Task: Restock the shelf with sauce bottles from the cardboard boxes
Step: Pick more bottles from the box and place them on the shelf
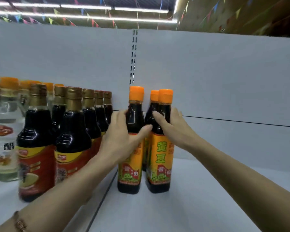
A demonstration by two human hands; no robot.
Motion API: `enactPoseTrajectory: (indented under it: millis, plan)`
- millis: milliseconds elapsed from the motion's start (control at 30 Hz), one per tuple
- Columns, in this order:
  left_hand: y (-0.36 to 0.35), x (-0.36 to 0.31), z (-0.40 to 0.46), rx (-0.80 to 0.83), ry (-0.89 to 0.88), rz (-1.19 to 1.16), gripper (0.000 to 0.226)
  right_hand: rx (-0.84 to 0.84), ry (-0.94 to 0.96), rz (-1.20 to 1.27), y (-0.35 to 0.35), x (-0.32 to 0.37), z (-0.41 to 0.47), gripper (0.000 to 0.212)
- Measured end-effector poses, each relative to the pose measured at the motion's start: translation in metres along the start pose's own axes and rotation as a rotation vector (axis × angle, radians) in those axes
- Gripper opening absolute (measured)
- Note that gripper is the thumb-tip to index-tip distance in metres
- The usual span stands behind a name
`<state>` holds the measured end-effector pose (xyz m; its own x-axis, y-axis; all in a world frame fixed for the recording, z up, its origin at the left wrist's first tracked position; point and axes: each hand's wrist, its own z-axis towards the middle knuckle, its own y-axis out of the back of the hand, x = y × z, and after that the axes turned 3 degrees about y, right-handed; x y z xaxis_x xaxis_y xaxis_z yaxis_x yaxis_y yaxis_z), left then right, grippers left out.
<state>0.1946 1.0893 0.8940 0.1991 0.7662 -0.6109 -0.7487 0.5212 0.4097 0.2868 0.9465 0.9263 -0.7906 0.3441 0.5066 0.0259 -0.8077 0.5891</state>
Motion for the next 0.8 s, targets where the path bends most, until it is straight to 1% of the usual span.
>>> enactPoseTrajectory:
  millis: [67, 100, 167, 233, 300, 400, 533, 600, 700, 800]
  plan:
    - [0.004, 0.003, -0.013, 0.067, -0.001, 0.161, 0.091, 0.014, -0.048, -0.169, 0.003, -0.001, 0.002, 0.081]
    - [0.006, 0.006, -0.015, 0.089, 0.003, 0.193, 0.096, 0.017, -0.077, -0.191, 0.003, -0.001, 0.002, 0.085]
    - [0.009, 0.007, -0.012, 0.096, 0.031, 0.22, 0.095, 0.008, -0.111, -0.183, 0.001, 0.0, 0.002, 0.079]
    - [0.006, 0.007, -0.008, 0.085, 0.047, 0.263, 0.093, 0.007, -0.102, -0.223, -0.003, 0.002, 0.002, 0.072]
    - [0.004, 0.007, -0.006, 0.079, 0.052, 0.301, 0.093, 0.008, -0.082, -0.241, -0.005, 0.002, 0.002, 0.071]
    - [0.005, 0.011, -0.003, 0.094, 0.075, 0.285, 0.093, 0.055, -0.104, -0.212, -0.003, 0.0, 0.005, 0.061]
    - [0.003, 0.016, 0.001, 0.122, 0.089, 0.268, 0.097, 0.087, -0.114, -0.189, -0.002, -0.002, 0.008, 0.053]
    - [0.002, 0.018, 0.003, 0.126, 0.093, 0.268, 0.098, 0.082, -0.11, -0.202, -0.004, 0.0, 0.008, 0.052]
    - [-0.001, 0.02, 0.005, 0.121, 0.095, 0.258, 0.093, 0.054, -0.087, -0.217, -0.008, 0.002, 0.007, 0.05]
    - [-0.003, 0.02, 0.004, 0.114, 0.105, 0.259, 0.092, 0.039, -0.081, -0.236, -0.011, 0.002, 0.009, 0.049]
